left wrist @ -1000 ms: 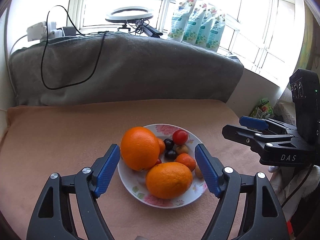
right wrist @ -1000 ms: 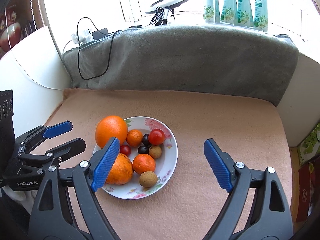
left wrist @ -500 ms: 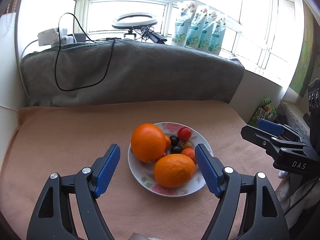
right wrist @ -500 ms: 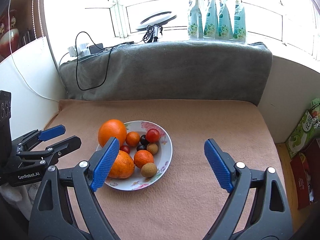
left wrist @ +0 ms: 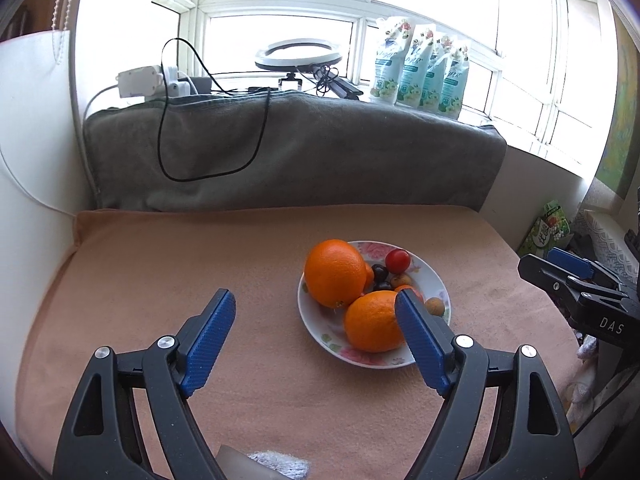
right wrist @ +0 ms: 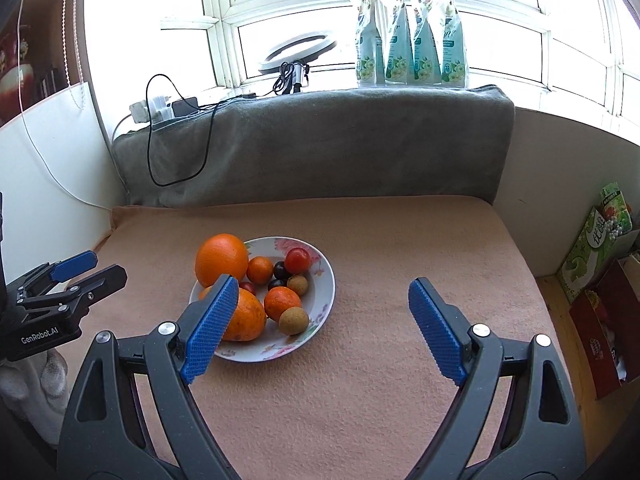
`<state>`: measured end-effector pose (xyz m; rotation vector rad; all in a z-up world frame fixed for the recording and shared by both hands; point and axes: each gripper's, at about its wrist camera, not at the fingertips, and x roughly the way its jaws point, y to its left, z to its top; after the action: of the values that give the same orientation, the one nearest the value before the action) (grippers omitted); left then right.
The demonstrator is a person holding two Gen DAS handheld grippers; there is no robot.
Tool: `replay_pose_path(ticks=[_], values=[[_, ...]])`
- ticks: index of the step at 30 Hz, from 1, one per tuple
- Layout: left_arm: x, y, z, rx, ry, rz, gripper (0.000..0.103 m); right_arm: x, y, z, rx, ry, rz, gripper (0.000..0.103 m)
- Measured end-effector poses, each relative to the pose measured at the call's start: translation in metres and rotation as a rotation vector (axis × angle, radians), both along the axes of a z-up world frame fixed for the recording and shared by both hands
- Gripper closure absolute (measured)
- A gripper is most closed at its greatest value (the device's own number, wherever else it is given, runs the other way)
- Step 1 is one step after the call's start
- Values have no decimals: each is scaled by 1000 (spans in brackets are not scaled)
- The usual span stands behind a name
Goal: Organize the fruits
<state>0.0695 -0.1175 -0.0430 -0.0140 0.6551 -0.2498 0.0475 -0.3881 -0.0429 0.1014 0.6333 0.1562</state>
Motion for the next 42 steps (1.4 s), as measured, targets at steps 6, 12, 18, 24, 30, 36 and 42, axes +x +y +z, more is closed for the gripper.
replay_pose_path(ticks=[6,12,18,24,30,36,42], values=[[-4,3,-5,14,14,13,20,-3,-4,-3,10,11,-13,14],[-6,2,-4,33,5,11,20,-4,-3,-4,1,13,-17,14],[-7,2,-3,31,2,12,20,-4,-2,-4,7,13,-14,14],[-9,3,0,25,-4,14,19,-3,-1,-4,10,16,-6,14],[-9,3,0,23,-3,12,19,-4,1,-5,13,21,-1,14],[-10,2,1,22,-5,12,19,-3,1,-5,15,21,0,14],[-10,2,1,20,-4,12,19,-3,1,-6,20,26,3,14]])
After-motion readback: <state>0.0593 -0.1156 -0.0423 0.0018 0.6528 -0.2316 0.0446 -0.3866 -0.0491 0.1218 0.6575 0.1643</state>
